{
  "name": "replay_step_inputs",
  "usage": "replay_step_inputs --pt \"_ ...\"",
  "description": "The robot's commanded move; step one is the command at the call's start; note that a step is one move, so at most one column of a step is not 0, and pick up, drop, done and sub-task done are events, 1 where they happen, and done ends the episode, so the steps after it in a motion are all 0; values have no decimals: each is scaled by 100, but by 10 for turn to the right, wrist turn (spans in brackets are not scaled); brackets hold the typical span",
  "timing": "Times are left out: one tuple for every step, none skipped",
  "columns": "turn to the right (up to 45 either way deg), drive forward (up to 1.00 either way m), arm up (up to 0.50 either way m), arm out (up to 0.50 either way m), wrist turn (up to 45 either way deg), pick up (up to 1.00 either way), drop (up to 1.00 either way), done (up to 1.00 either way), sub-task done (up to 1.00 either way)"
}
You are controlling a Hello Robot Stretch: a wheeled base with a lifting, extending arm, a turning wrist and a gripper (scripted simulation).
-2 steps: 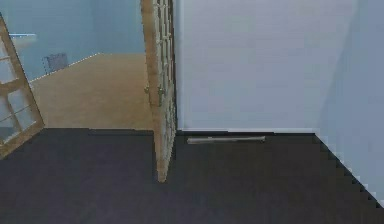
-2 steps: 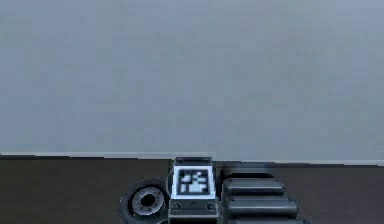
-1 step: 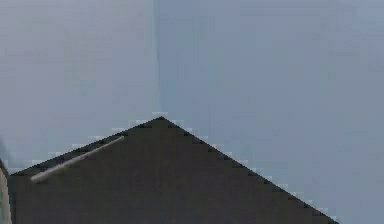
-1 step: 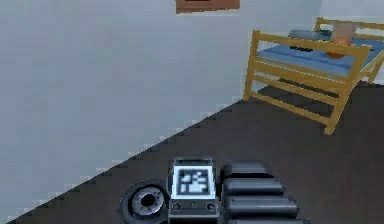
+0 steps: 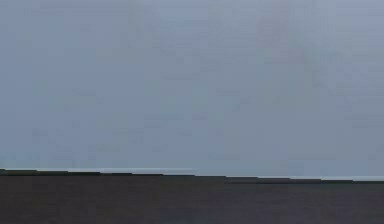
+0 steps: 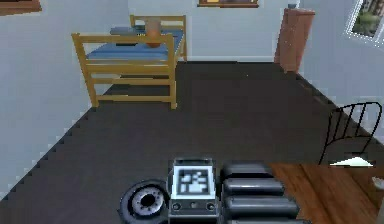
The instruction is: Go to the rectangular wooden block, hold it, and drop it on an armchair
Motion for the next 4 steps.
replay_step_inputs --pt "0 5 0 0 0 0 0 0 0" --pt "-450 0 0 0 0 0 0 0 0" --pt "-450 0 0 0 0 0 0 0 0" --pt "-390 0 0 0 0 0 0 0 0"
